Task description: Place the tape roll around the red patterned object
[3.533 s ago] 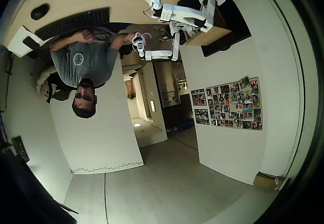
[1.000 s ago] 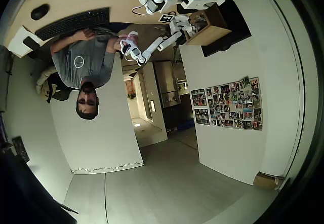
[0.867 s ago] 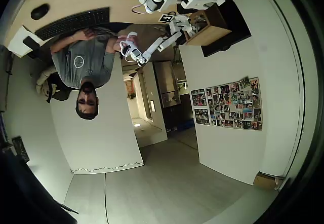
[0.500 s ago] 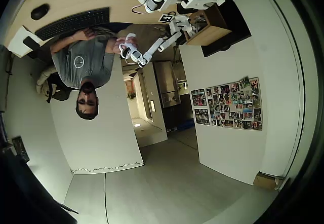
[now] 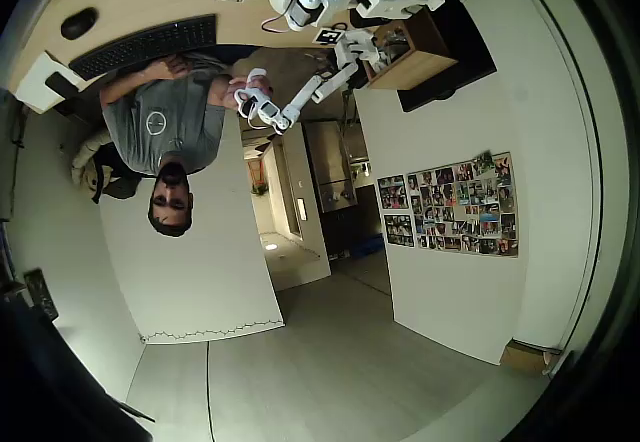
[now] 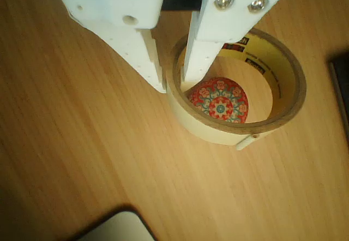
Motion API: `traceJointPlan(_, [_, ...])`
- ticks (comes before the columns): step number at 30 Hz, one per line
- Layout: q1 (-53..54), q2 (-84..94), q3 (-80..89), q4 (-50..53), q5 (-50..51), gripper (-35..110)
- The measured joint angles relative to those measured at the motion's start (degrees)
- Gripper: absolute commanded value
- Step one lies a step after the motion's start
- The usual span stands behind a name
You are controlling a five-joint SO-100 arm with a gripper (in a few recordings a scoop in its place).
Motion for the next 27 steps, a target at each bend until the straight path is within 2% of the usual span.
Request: traceJointPlan(27, [0.53,-2.2,-3.16,-2.64,-0.18,0])
